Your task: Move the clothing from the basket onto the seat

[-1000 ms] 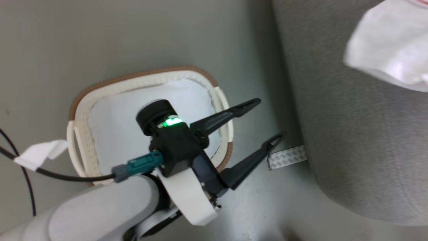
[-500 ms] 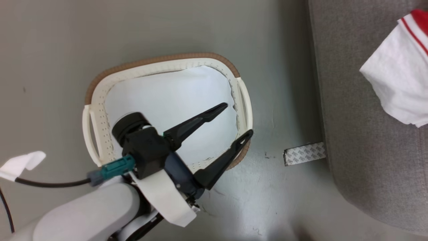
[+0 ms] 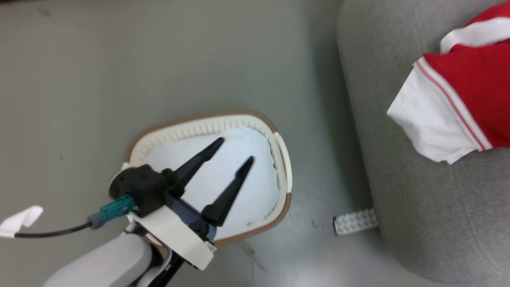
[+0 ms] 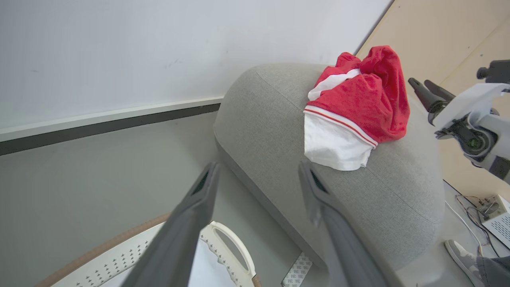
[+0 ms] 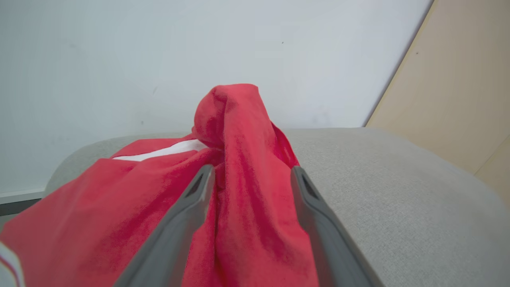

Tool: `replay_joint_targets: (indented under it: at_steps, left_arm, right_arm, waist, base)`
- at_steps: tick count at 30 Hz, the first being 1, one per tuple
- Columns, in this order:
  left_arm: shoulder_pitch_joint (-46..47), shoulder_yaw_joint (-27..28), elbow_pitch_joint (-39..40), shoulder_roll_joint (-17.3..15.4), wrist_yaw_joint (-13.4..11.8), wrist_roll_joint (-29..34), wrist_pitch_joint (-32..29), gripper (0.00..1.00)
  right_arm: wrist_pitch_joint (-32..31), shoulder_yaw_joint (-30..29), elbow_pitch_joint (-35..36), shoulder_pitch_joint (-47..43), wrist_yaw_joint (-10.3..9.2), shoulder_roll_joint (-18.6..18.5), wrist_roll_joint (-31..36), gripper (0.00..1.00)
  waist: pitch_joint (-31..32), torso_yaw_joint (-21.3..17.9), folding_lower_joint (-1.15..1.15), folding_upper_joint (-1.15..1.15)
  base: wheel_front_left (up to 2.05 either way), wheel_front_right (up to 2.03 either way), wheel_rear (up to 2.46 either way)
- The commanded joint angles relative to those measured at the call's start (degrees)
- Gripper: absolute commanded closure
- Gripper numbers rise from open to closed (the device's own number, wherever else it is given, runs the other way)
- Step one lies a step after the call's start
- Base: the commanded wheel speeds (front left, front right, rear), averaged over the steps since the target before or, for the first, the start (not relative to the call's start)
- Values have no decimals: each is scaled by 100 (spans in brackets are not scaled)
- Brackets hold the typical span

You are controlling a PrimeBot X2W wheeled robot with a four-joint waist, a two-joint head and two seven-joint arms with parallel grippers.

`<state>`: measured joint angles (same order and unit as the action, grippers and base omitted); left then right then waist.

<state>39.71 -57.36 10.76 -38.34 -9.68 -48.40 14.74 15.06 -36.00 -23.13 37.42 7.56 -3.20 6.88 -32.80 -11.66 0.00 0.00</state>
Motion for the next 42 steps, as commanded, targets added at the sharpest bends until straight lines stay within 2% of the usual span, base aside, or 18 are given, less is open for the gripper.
replay_joint_targets:
  at_steps: [1, 6, 14, 18, 28, 34, 42]
  left_arm:
    - [-253, 122, -108, 46, -64, -15, 41, 0]
    - [-1095, 845, -423, 364, -113, 258, 38, 0]
    - [-2422, 1895, -989, 862, 186, 1018, 40, 0]
    - [-2954, 2444, -1199, 1245, 367, 1366, 41, 0]
    - [-4007, 3887, -1479, 2160, 795, 2112, 41, 0]
    - [-4395, 4475, -1662, 2448, 1062, 2589, 41, 0]
    - [-4580, 5113, -1855, 2866, 1236, 3000, 42, 0]
  right_arm:
    - [13, 124, 195, -313, -14, 20, -174, 0]
    - [13, 822, 737, -1183, -14, 25, -627, 0]
    - [7, 1972, 1141, -2237, -15, 15, -1190, 0]
    - [8, 2409, 1182, -2631, -14, 21, -1337, 0]
    - [9, 3082, 1072, -3382, -14, 20, -1503, 0]
    - [9, 3322, 946, -3582, -14, 20, -1436, 0]
    - [8, 3661, 748, -3636, -14, 23, -1496, 0]
  waist:
    - [553, 59, 0, 0]
    - [1150, 193, 0, 0]
    - [1889, 337, 0, 0]
    - [2231, 394, 0, 0]
    - [2997, 522, 0, 0]
    - [3266, 649, 0, 0]
    - [3436, 853, 0, 0]
  base:
    - [0, 0, 0]
    - [0, 0, 0]
    - [0, 0, 0]
    - [0, 0, 0]
    - [0, 0, 0]
    - [0, 0, 0]
    - [0, 0, 0]
